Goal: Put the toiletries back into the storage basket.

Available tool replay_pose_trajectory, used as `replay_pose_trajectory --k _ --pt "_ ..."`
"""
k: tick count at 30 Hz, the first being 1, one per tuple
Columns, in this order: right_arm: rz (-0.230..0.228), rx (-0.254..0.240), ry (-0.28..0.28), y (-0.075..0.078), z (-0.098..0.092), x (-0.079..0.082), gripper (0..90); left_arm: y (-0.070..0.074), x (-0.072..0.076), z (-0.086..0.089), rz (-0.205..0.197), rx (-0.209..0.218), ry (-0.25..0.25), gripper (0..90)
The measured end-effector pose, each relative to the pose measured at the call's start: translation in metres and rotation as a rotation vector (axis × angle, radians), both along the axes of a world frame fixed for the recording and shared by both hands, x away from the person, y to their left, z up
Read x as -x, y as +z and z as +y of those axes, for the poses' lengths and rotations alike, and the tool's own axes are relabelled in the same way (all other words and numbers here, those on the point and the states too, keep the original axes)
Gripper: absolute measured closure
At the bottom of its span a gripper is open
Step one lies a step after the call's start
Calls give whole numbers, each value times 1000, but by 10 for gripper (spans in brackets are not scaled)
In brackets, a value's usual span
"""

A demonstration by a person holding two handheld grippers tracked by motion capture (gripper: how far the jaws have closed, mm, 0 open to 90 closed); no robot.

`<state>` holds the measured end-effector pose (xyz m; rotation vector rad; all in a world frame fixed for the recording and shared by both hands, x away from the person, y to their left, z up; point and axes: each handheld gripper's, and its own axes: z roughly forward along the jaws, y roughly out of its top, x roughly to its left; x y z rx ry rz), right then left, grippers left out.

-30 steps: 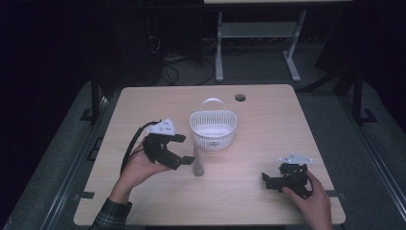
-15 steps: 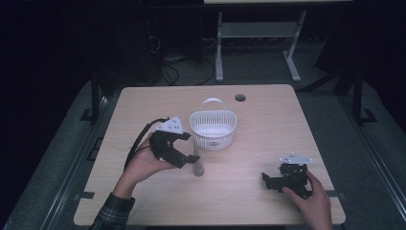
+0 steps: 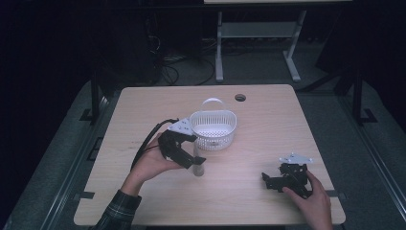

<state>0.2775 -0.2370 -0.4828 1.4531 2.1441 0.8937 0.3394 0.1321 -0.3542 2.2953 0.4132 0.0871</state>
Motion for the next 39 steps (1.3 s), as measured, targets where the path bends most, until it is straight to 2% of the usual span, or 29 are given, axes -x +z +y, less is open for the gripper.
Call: replay_pose_trajectory --k 11,13,22,29,34,39 --pt "2 0 3 0 0 -1 0 -3 -3 -5 10 -29 -10 142" --pt "1 0 2 0 0 -1 0 -3 -3 -6 11 -47 -15 167" --pt "1 0 2 0 0 -1 0 1 -2 -9 -3 -60 -23 287" --pt "1 0 2 0 0 -1 0 2 -2 -10 -8 -74 -26 294" --pt "1 0 2 0 0 -1 0 3 -1 -9 -5 -74 -19 296" --pt "1 0 2 0 0 -1 0 5 -1 -6 -2 -53 -8 296"
